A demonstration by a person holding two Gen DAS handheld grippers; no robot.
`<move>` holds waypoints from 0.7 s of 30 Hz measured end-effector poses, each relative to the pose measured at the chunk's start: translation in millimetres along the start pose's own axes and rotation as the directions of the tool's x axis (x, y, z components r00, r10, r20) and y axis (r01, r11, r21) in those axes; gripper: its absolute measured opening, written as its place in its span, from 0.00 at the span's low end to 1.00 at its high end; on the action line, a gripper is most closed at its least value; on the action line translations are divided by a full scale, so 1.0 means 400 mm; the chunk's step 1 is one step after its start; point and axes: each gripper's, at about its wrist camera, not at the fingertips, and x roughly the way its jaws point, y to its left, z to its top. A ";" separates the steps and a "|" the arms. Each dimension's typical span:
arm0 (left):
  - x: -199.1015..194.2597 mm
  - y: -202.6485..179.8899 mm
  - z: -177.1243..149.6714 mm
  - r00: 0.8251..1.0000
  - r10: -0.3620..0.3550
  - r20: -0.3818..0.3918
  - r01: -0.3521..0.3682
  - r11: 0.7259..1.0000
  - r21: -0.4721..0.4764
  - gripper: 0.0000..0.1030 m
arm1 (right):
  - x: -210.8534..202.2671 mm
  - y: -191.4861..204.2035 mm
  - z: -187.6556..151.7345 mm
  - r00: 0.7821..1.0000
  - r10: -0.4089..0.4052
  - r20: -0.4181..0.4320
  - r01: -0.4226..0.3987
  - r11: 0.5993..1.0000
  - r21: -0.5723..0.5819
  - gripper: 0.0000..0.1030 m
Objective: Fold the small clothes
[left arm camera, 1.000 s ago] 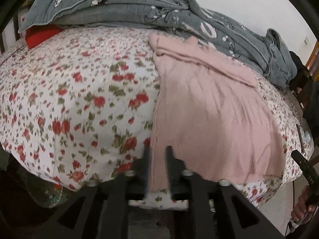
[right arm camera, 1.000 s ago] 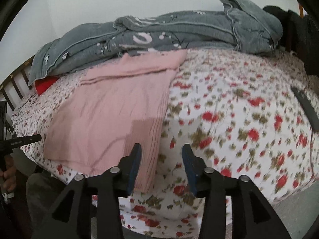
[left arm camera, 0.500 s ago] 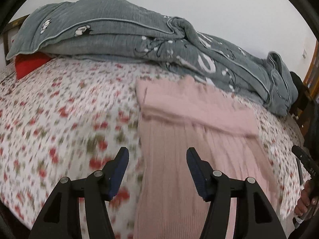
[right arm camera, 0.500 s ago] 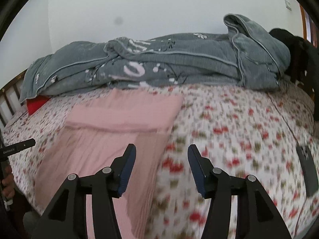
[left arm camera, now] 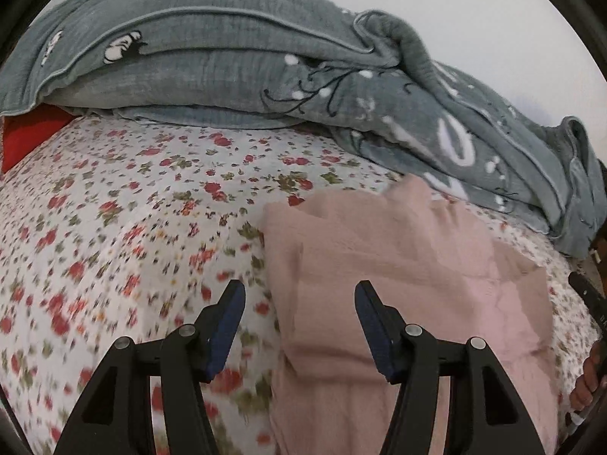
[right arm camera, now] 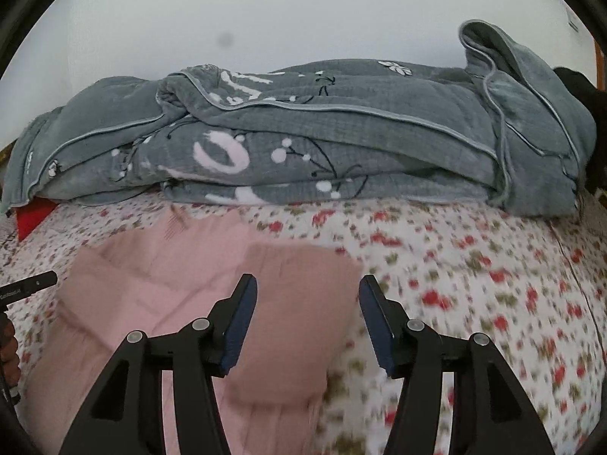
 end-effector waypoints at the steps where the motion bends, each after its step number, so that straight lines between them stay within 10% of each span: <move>1: 0.016 0.001 0.003 1.000 0.010 -0.004 -0.010 1.000 0.005 0.56 | 0.029 -0.001 -0.004 1.000 0.003 -0.011 -0.003 1.000 0.002 0.53; 7: 0.096 0.011 -0.004 0.999 -0.001 -0.050 0.001 1.000 0.006 0.59 | 0.150 -0.020 -0.060 0.988 0.025 -0.150 -0.020 0.999 0.039 0.53; 21: 0.117 0.003 -0.015 0.999 -0.012 -0.044 0.012 1.000 0.020 0.70 | 0.175 -0.056 -0.075 0.979 0.079 -0.188 -0.055 0.990 0.132 0.57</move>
